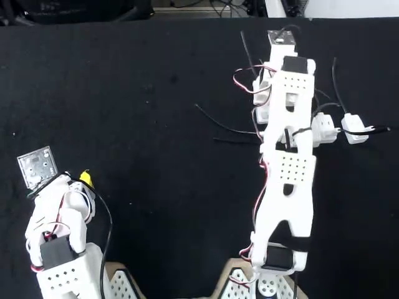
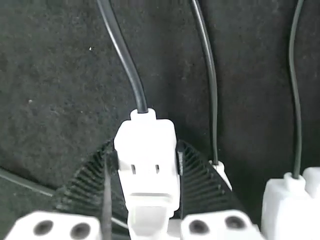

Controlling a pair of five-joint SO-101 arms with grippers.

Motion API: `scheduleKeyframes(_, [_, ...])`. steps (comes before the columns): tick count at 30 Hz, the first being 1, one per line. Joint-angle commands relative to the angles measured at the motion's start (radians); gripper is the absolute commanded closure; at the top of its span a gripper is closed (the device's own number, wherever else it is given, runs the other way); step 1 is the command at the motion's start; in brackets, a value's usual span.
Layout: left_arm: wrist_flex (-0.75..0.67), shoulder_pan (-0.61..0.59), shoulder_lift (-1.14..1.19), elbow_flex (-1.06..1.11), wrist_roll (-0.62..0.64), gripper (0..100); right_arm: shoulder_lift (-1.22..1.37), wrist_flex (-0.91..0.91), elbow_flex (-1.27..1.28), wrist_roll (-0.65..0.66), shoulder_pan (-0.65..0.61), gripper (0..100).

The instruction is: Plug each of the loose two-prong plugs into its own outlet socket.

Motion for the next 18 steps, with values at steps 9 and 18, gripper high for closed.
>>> scheduleKeyframes(9, [-0.012,0.016,0.000,-0.004,0.002,81,0.087,0.178,-0.369,-0.012,-0.044,78.0])
scheduleKeyframes(18, [-0.014,0.016,0.000,0.004,0.002,81,-0.185,0.181,-0.394,-0.020,-0.043,79.3])
